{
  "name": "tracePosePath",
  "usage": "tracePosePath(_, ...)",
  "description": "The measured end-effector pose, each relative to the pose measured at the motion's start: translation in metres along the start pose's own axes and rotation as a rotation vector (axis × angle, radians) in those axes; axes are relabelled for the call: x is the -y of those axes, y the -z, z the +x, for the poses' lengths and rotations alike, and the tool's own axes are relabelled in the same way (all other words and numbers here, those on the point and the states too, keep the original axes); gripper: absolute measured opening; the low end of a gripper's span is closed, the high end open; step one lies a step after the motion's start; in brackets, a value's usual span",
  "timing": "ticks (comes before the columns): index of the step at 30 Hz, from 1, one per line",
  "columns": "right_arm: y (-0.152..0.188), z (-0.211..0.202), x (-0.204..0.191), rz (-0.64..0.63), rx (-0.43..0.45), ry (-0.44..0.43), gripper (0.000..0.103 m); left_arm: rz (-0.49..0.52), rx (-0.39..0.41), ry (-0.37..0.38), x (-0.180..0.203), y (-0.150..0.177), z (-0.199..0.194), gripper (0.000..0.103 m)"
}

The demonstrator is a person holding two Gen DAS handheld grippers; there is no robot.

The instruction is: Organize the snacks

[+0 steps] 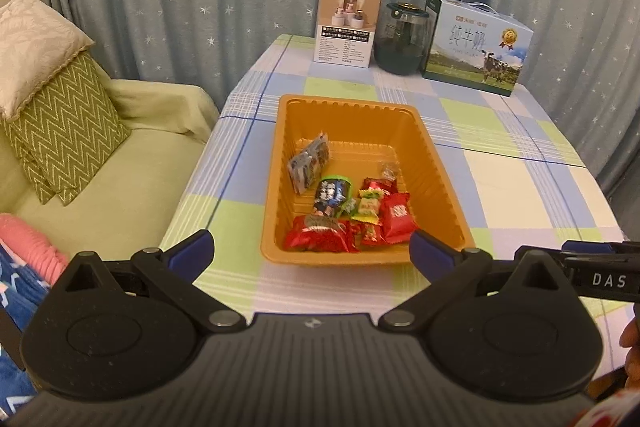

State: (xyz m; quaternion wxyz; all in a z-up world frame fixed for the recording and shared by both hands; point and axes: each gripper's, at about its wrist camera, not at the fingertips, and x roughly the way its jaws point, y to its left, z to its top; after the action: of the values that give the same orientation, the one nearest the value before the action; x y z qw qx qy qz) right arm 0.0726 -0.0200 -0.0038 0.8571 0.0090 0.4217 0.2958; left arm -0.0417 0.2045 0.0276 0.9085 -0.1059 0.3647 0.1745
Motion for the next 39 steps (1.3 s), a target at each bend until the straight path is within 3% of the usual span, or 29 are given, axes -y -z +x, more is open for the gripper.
tracePosePath(18,0.026,-0.049,0.001,-0.015,0.004,0.046,0.076,0.05,-0.016,0.01,0.023,0.02,-0.038,0.103)
tracePosePath(39,0.031,-0.054,0.002,-0.011,0.002,0.05,0.077,0.063,-0.026,0.022,0.037,0.027,-0.04,0.103)
